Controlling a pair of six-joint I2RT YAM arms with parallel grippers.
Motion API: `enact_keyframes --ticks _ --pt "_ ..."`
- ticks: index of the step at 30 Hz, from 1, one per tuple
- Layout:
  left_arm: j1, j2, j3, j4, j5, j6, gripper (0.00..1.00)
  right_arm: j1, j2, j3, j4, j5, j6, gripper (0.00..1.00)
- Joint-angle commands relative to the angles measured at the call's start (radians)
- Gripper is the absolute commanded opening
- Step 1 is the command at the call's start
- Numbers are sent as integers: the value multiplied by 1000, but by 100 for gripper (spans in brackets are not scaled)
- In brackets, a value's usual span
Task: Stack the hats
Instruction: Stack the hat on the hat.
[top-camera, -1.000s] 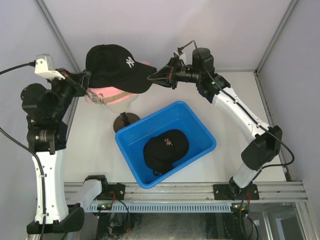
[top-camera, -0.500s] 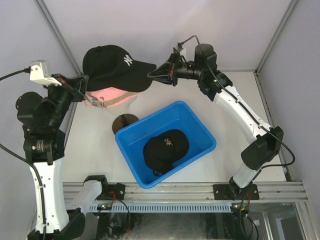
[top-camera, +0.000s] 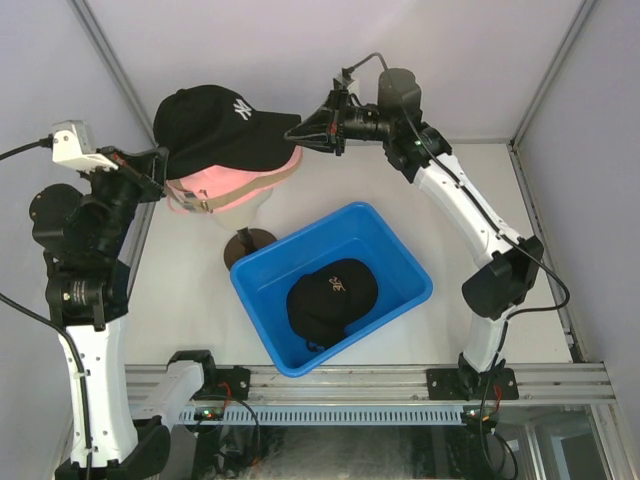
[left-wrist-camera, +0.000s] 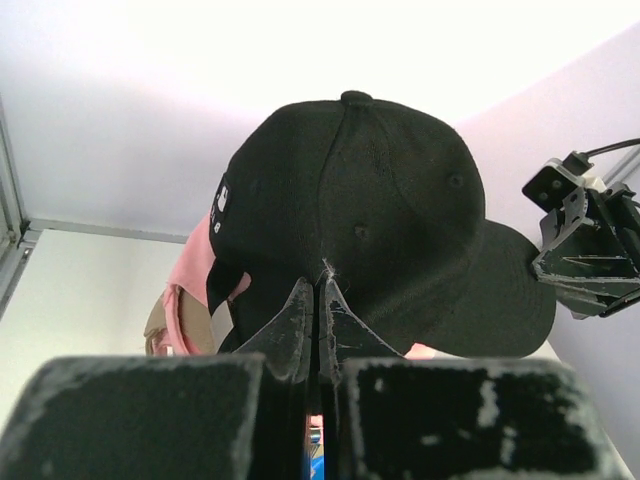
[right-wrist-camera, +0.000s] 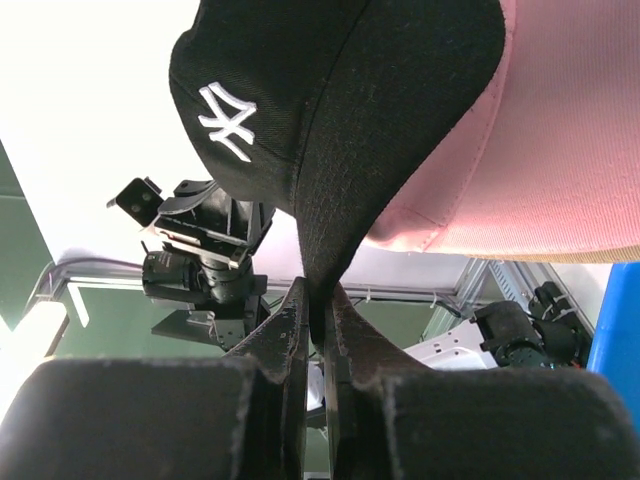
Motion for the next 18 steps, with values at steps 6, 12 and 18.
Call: enact_keyframes --ticks 6,12,18 --pt "13 -46 78 75 -80 30 0 -6 40 138 7 -6 -10 0" --pt "12 -74 74 77 -72 31 0 -5 76 181 32 -31 -10 0" --pt "11 -94 69 69 -74 42 0 -10 108 207 81 -65 -10 0"
